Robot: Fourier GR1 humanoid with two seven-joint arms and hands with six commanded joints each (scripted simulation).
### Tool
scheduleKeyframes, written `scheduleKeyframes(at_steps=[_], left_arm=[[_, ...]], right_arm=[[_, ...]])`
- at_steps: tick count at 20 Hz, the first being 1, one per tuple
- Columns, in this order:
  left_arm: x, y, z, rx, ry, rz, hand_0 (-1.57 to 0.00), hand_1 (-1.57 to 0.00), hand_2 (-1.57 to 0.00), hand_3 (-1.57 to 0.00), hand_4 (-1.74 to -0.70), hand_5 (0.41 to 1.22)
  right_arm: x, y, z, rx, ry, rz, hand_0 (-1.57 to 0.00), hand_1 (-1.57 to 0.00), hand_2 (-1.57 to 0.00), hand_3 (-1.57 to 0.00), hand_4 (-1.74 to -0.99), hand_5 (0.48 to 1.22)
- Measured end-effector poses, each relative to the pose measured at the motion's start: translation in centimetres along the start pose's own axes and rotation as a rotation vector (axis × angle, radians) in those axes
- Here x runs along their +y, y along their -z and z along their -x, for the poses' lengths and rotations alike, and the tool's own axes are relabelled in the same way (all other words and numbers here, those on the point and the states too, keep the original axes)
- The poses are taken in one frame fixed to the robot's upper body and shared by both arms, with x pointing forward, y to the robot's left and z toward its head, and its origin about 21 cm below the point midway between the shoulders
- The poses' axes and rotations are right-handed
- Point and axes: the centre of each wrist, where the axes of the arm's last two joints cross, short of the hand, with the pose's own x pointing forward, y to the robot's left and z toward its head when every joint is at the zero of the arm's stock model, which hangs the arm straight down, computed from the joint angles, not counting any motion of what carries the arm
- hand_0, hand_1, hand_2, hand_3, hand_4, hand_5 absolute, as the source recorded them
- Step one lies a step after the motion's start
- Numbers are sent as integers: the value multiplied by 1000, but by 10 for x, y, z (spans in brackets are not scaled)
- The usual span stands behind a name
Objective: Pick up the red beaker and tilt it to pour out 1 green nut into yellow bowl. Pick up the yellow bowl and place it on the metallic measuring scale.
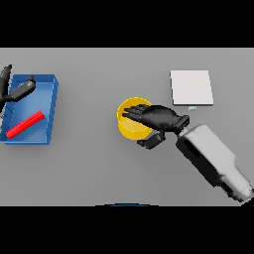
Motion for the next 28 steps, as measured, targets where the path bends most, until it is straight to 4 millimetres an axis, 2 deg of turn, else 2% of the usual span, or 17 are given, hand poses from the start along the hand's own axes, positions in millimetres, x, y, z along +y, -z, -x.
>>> scheduleKeyframes(at_steps=[1,3,4,7,10,11,12,13,14,15,16,17,18,19,21,25,28], left_arm=[[-5,0,4,1,1,1,1,1,1,1,-798,735],[4,-1,2,-5,2,-19,1,1,1,1,-799,738],[-1,0,-2,-4,-3,-10,1,1,1,1,-798,736],[3,1,4,2,3,-13,1,1,1,1,-793,731],[5,0,1,-5,-3,-15,1,1,1,1,-792,725],[4,1,2,0,-2,-16,1,1,1,1,-792,723],[4,0,2,0,-4,-13,1,1,1,1,-793,722],[5,0,1,-1,-2,-10,1,1,1,1,-793,723],[7,-2,0,-6,-1,-13,1,1,1,1,-795,725],[4,-2,2,-2,-5,-9,1,1,1,1,-796,726],[7,-2,1,-1,-6,-17,1,1,1,1,-800,727],[7,-2,2,-7,-7,-21,1,1,1,1,-799,728],[9,-2,-1,-1,-2,-20,1,1,1,1,-799,727],[7,-1,-1,0,-4,-15,1,1,1,1,-799,727],[6,-4,-1,-17,-7,-13,1,1,1,1,-802,725],[8,-4,-1,-16,-12,-17,1,1,1,1,-805,725],[2,-6,2,-3,2,-19,1,1,1,1,-801,724]], right_arm=[[1,2,-3,1,0,-21,1,1,1,1,-1295,671],[1,7,-2,20,-9,-49,1,1,1,1,-1303,674],[1,10,0,31,-19,-61,1,1,1,1,-1306,681],[0,14,-1,30,-43,-97,1,1,1,1,-1304,713],[3,19,-5,48,-51,-113,-16,-40,-68,-94,-1339,784],[2,19,-5,53,-66,-113,-93,-107,-133,-160,-1362,820],[4,17,-5,48,-75,-125,-258,-236,-233,-249,-1387,900],[6,17,-7,41,-78,-136,-508,-437,-388,-359,-1425,964],[6,16,-9,39,-80,-143,-721,-664,-624,-472,-1488,1016],[7,17,-9,38,-72,-144,-891,-846,-814,-594,-1534,1057],[5,17,-8,26,-63,-168,-1027,-991,-965,-691,-1571,1090],[3,15,-6,11,-63,-186,-1136,-1107,-1086,-867,-1604,1116],[1,17,-8,21,-62,-201,-1223,-1200,-1183,-932,-1628,1137],[2,16,-7,18,-61,-198,-1292,-1274,-1261,-1019,-1649,1154],[-1,14,-5,3,-49,-205,-1393,-1381,-1314,-1142,-1682,1178],[-1,10,-6,23,-48,-190,-1498,-1493,-1453,-1181,-1717,1203],[-13,3,-3,38,-55,-167,-1534,-1531,-1490,-1192,-1729,1212]])
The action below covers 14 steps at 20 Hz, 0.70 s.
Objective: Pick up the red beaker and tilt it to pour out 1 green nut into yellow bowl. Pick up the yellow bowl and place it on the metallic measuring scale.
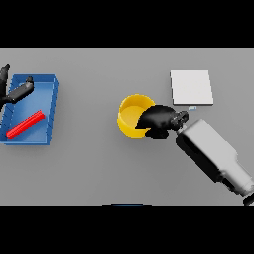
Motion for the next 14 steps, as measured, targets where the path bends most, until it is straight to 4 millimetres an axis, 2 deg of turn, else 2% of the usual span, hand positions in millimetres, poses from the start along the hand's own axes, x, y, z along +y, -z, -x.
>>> scheduleKeyframes(at_steps=[3,7,9,12,14], left_arm=[[6,2,-4,-3,-7,-11,1,1,1,1,-798,721],[7,-2,-4,-12,-4,0,1,1,1,1,-800,722],[8,2,-4,-1,-9,-4,1,1,1,1,-806,723],[9,1,-7,-24,-9,-1,1,1,1,1,-799,723],[11,0,-6,-21,4,-8,1,1,1,1,-802,730]], right_arm=[[-21,-15,-3,-10,-10,26,-1552,-1551,-1506,-1377,-1731,1216],[-46,-37,-6,51,-39,61,-1563,-1563,-1544,-1308,-1724,1219],[-54,-49,-6,75,-40,78,-1566,-1566,-1554,-1262,-1721,1219],[-54,-60,2,103,-30,75,-1568,-1568,-1562,-1243,-1719,1220],[-67,-69,10,107,-66,111,-1569,-1569,-1565,-1263,-1719,1220]])
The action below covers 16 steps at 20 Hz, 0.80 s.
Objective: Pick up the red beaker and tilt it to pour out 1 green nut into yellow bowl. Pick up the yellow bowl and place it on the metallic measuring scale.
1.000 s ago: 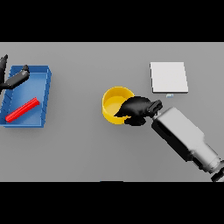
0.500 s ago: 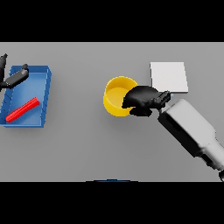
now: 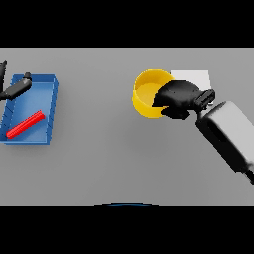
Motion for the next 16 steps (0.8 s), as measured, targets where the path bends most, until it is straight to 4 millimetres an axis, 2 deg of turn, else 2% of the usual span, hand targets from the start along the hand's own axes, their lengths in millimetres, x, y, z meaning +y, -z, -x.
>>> scheduleKeyframes(at_steps=[2,3,7,12,16], left_arm=[[-1,-4,-2,-15,-10,-2,1,1,1,1,-811,741],[0,-3,-2,0,-17,-5,1,1,1,1,-808,742],[-1,-8,-4,11,3,-6,1,1,1,1,-806,739],[3,-11,-6,38,-3,-11,1,1,1,1,-833,769],[0,-11,-4,49,2,-11,1,1,1,1,-823,765]], right_arm=[[-3,-4,14,33,-12,25,-1570,-1570,-1567,-1325,-1720,1221],[-10,-5,19,50,-14,42,-1570,-1570,-1568,-1298,-1720,1221],[-15,-8,51,158,4,83,-1571,-1571,-1570,-1226,-1720,1221],[0,-13,91,256,98,92,-1571,-1571,-1571,-1181,-1720,1221],[8,-5,114,301,123,87,-1571,-1571,-1571,-1211,-1722,1221]])
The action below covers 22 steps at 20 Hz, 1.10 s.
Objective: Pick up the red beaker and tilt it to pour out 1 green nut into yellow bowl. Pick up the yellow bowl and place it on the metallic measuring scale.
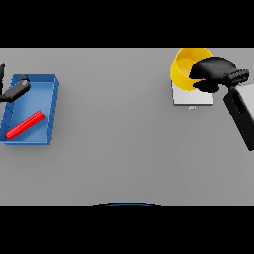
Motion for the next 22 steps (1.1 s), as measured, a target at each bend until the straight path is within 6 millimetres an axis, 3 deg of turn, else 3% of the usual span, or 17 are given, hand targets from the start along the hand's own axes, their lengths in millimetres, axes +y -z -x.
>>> scheduleKeyframes(at_steps=[3,9,14,16,17,18,20,22], left_arm=[[2,-2,1,4,-5,-4,1,1,1,1,-818,756],[1,3,-2,4,13,-8,1,1,1,1,-796,733],[4,2,-2,3,3,-5,1,1,1,1,-806,734],[2,2,-3,-5,8,0,1,1,1,1,-811,740],[4,0,-7,-14,9,1,1,1,1,1,-813,745],[-1,3,-3,3,5,12,1,1,1,1,-812,745],[-4,3,-4,-1,11,11,1,1,1,1,-815,744],[-4,4,-4,5,7,9,1,1,1,1,-809,742]], right_arm=[[10,4,14,34,26,-4,-1571,-1571,-1571,-1308,-1723,1221],[33,22,21,68,44,-13,-1571,-1518,-1563,-1482,-1727,1221],[39,28,25,81,60,-15,-1548,-1420,-1568,-1481,-1721,1221],[38,30,27,79,79,-20,-1536,-1411,-1569,-1165,-1728,1221],[40,32,26,84,88,-33,-1543,-1443,-1496,-1022,-1659,1221],[43,34,26,91,103,-45,-1525,-1350,-1348,-907,-1596,1134],[40,33,28,106,116,-52,-975,-866,-954,-762,-1504,983],[41,33,30,106,122,-57,-624,-554,-694,-670,-1444,887]])
